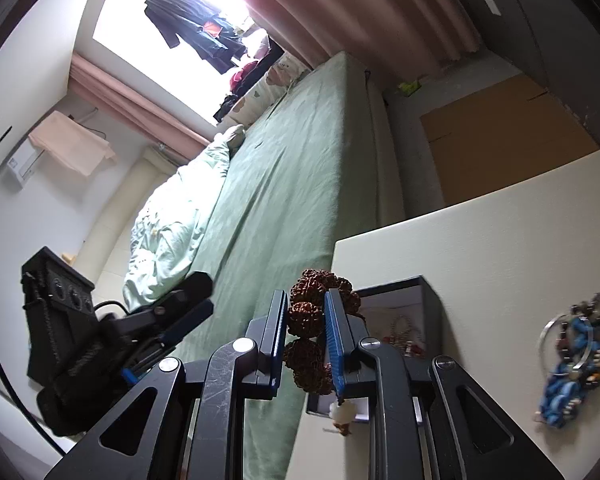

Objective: Organize jewelry
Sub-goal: 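Lower the silver chain into the box with the left tool while the right drops the brown bracelet in, then grasp the blue knotted bracelet from the pile with the left tool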

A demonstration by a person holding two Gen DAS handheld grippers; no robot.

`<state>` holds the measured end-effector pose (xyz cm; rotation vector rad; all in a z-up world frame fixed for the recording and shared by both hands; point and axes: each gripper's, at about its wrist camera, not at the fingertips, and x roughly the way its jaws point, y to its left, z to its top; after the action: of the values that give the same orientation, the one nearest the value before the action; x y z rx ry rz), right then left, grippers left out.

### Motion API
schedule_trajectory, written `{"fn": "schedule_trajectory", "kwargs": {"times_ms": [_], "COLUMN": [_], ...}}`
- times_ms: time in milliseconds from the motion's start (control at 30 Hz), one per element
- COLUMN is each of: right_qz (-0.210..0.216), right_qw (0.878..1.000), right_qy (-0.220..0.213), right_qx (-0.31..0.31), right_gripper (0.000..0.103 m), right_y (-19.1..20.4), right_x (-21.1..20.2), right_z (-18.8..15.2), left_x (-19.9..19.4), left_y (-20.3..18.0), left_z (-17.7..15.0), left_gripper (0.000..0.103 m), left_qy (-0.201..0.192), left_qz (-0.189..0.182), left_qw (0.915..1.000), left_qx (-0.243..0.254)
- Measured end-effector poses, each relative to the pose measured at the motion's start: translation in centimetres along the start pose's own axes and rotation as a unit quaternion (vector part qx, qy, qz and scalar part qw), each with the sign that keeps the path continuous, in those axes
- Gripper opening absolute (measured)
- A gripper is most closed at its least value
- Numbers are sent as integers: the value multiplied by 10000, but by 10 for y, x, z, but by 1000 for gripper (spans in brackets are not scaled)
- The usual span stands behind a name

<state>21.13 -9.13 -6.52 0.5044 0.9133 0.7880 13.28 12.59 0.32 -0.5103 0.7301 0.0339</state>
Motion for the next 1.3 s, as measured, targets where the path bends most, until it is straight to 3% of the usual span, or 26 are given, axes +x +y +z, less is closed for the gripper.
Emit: {"fn": "schedule_trajectory", "kwargs": {"times_ms": [200, 333, 433, 533, 667, 867, 1033, 1300], "right_qz": [286, -234, -640, -738, -767, -802, -1033, -1202], "right_qw": [9992, 9997, 9962, 9936, 9947, 9953, 9936, 9914], "right_qy": [-158, 88, 590, 845, 648, 416, 259, 237], "right_qx": [213, 70, 13, 148, 227, 342, 389, 466], "right_gripper": [21, 21, 24, 28, 43, 46, 70, 95], "right_y": [-3, -4, -9, -19, -26, -39, -55, -82], "right_x": [15, 25, 35, 34, 11, -25, -55, -90], "right_z": [-2, -10, -17, -18, -10, -1, 5, 8], "left_x": [-9, -9, -9, -8, -7, 0, 9, 32], "left_y": [13, 17, 17, 13, 6, -9, -31, -72], "left_z": [6, 8, 8, 7, 4, -3, -14, -35], "left_gripper": [85, 85, 85, 85, 85, 85, 100, 101], "left_qy": [-161, -166, -176, -179, -162, -83, 26, 334], "left_qz": [31, 42, 41, 15, 8, -30, -278, -446], "left_qw": [9996, 9994, 9993, 9994, 9996, 10000, 9994, 9968], "left_qx": [-208, -315, -327, -292, -213, -4, 218, 567]}}
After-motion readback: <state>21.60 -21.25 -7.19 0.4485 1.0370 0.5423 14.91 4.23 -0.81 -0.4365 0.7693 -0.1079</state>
